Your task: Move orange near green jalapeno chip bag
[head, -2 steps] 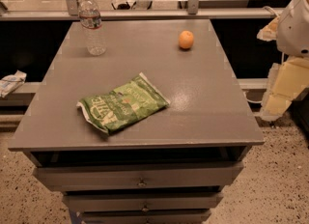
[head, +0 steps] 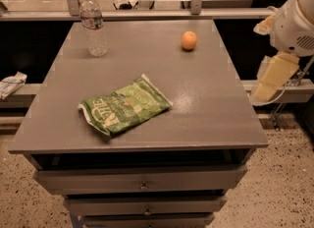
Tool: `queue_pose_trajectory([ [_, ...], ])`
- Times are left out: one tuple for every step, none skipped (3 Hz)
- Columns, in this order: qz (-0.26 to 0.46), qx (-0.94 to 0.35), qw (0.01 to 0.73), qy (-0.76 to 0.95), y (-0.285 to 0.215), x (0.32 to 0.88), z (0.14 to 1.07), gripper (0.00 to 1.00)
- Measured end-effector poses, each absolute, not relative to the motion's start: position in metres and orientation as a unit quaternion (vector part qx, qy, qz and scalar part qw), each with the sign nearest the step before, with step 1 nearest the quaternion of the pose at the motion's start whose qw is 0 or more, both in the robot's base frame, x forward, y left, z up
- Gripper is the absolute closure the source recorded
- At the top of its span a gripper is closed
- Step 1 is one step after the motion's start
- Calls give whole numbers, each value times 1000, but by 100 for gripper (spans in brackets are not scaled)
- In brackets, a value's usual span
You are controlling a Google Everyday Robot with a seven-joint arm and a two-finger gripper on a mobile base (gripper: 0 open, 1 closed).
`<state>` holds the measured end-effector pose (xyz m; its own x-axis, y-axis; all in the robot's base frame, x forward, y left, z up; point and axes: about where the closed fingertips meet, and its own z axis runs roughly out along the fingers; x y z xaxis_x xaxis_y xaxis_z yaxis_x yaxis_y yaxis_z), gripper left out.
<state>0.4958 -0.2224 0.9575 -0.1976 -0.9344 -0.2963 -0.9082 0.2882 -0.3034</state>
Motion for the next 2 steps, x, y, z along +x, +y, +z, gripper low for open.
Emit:
queue_pose_trajectory([
  [-17, -579, 275, 767, -227, 570, 936, 0],
  [23, -541, 336, 771, -226, 638, 919, 0],
])
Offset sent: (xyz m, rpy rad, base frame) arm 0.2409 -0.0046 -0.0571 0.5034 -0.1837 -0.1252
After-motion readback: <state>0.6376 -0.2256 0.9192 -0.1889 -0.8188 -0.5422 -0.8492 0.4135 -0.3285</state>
